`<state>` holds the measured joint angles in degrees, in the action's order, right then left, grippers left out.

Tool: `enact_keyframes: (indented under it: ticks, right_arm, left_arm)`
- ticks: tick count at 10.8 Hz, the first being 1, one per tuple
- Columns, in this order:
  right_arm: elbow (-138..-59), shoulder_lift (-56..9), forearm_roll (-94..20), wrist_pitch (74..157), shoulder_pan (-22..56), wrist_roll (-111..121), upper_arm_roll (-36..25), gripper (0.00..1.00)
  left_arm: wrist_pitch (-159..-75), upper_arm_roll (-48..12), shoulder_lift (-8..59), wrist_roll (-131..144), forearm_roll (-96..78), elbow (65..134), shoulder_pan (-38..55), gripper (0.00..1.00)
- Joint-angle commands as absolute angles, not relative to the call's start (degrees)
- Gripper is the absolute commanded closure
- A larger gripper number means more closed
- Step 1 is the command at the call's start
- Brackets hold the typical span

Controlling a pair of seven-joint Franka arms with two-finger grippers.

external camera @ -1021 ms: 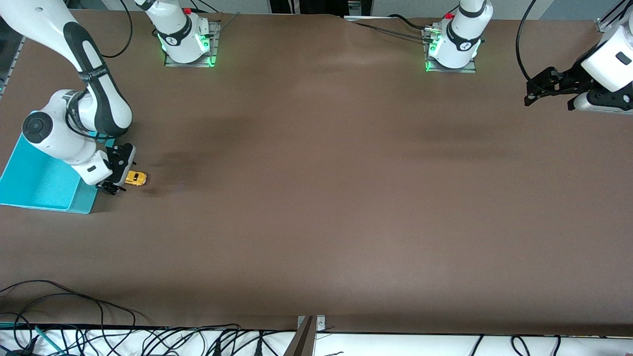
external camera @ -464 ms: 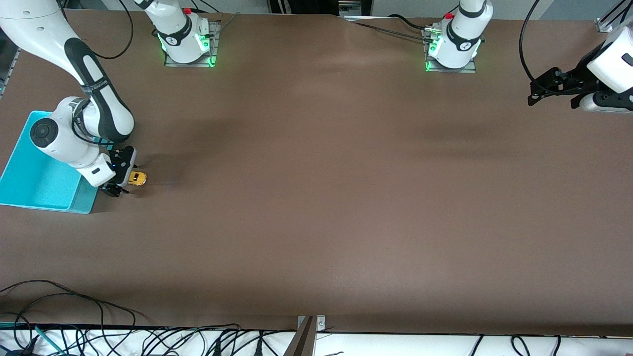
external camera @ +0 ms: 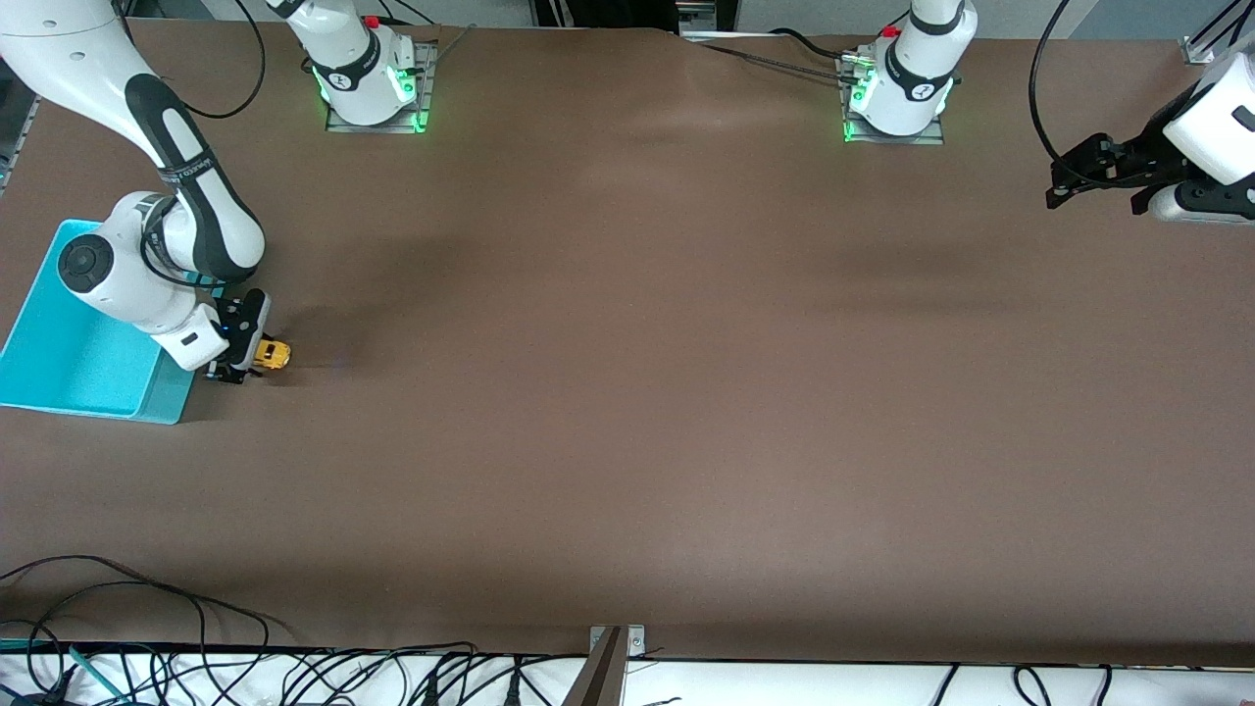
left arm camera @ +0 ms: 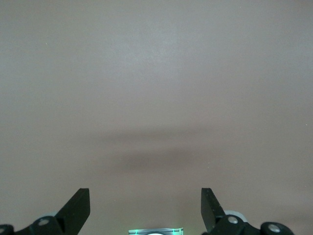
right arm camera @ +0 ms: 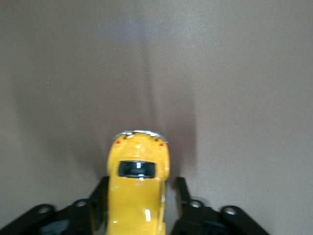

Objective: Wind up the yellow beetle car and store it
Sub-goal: 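Close the right gripper on the yellow car, then lift the car with the right gripper over the blue box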

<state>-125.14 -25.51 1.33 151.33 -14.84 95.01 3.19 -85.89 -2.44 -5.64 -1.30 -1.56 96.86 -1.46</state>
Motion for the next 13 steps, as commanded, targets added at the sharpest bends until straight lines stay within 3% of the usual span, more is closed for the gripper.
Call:
enact_keyframes:
  ticks: [1, 2, 9, 13]
  right_arm:
    - [-125.33, -22.51, 1.93, 146.53, -16.17, 95.80, 4.31, 0.92]
    - [-125.33, -21.28, 1.93, 144.77, -16.17, 95.97, 4.31, 1.00]
    - [-124.37, -8.64, 1.85, 124.57, -16.26, 100.25, 5.45, 1.00]
    - [-123.49, -4.92, 3.68, 120.59, -25.03, 120.80, 5.36, 1.00]
  left_arm:
    - [-84.73, -2.81, -5.36, -0.53, -1.05, 95.71, -1.49, 0.00]
    - [-84.73, -2.90, -5.36, -0.53, -1.05, 95.71, -1.49, 0.00]
    - [-83.85, -2.81, -5.36, -0.53, -1.05, 95.71, -1.58, 0.00]
    - [-83.50, -3.07, -5.45, -0.53, -1.05, 95.63, -1.41, 0.00]
